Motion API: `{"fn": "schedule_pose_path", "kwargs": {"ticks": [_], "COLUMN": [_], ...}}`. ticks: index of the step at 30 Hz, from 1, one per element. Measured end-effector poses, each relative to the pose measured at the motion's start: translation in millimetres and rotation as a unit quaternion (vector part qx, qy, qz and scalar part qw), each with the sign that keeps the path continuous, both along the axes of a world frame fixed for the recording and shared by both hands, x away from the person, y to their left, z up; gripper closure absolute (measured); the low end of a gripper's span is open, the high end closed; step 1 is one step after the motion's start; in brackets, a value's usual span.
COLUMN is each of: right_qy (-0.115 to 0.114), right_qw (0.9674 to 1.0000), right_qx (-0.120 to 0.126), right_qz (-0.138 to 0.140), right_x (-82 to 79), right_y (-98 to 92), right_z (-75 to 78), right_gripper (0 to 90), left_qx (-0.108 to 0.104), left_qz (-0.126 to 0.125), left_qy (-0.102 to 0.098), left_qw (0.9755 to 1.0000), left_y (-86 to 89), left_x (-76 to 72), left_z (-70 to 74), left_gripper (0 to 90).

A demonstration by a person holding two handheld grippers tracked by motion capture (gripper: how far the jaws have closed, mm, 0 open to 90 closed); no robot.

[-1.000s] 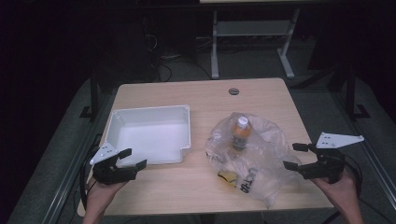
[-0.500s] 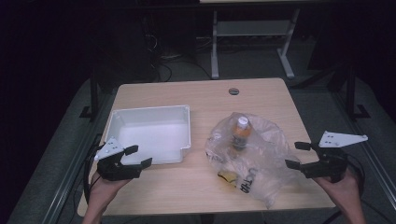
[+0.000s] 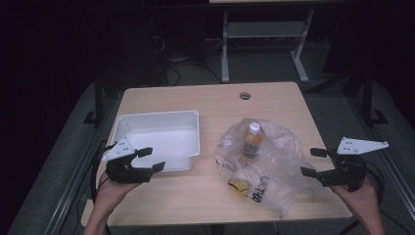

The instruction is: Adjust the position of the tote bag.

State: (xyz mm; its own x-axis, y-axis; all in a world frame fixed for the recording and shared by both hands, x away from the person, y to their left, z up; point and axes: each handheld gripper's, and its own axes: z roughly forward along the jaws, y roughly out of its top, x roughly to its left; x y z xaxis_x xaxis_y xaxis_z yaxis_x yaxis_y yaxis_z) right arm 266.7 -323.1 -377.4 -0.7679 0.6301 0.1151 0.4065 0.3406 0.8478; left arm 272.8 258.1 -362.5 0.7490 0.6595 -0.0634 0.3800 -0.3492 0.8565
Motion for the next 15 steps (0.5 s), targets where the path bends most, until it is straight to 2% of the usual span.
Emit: {"fn": "schedule_pose_path", "kwargs": {"ticks": [2,15], "right_qy": [-0.001,0.002], "right_qw": [1.0000,1.0000], "right_qx": [0.001,0.000], "right_qz": [0.000,-0.001], "right_x": [0.0,0.3], "right_y": [-0.2,-1.2], "right_z": [0.4,-0.6], "right_gripper": [18.2,18.1], "left_qx": [0.005,0.008], "left_qz": [-0.006,-0.055], "left_qy": [0.003,0.012], "left_qw": [1.0000,0.9984], "left_y": [-3.4,-26.6], "left_x": [2.6,16.8], "left_z": [1.7,18.5], "left_gripper": [29.2,30.0]}}
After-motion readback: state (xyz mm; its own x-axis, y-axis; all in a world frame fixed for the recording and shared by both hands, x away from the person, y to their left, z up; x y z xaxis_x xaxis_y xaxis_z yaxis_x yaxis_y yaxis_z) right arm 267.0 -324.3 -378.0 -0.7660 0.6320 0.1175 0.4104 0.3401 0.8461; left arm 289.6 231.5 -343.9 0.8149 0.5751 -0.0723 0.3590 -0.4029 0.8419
